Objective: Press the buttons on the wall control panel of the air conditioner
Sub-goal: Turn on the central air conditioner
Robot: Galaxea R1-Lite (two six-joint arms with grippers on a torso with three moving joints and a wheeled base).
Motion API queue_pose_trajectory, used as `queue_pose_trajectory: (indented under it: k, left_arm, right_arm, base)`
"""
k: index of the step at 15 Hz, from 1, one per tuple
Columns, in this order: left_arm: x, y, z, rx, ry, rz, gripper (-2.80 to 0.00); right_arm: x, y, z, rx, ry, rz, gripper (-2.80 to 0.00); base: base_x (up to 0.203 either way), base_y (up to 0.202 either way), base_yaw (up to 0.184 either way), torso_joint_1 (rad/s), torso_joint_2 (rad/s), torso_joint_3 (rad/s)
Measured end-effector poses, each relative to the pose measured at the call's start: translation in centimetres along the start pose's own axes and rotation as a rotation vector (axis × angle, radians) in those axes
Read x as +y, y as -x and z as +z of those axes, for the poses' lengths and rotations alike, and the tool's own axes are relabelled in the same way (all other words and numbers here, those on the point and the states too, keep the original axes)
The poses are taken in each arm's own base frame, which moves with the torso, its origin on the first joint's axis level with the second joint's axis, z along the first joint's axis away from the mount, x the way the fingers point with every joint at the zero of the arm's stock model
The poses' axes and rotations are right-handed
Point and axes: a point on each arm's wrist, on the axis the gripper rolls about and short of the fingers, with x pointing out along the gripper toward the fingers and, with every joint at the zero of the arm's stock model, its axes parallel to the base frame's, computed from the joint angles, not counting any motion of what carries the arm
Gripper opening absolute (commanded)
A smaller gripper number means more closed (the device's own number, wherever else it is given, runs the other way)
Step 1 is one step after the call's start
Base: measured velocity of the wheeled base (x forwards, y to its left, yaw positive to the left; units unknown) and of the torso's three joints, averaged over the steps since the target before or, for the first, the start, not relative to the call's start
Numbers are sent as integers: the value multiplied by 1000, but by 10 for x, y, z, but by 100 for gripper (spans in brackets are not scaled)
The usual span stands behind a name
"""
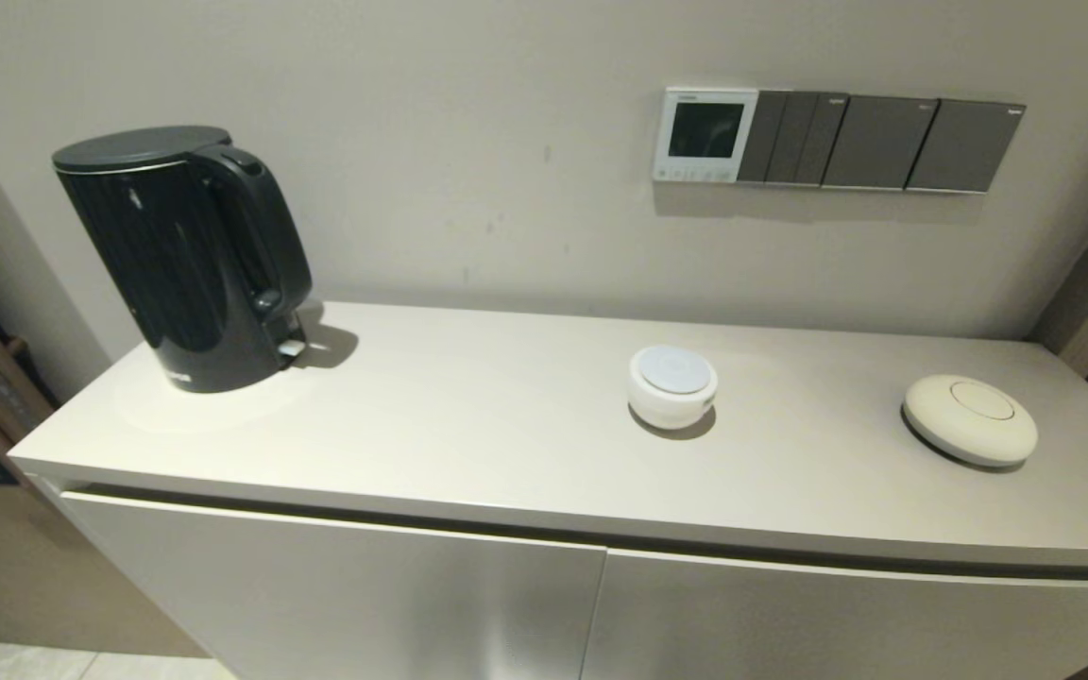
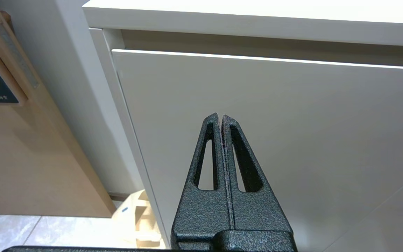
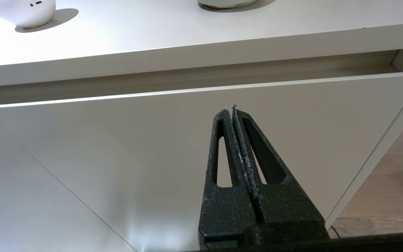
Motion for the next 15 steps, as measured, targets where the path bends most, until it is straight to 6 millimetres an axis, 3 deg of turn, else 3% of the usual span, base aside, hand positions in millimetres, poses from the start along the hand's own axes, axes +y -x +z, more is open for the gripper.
queue_pose_trajectory:
  k: [15]
  left_arm:
    - [0,0,0,1,0,0,-280]
  right_arm:
    - [0,0,0,-1,3,2,-280]
  base:
    - [0,0,0,0,0,0]
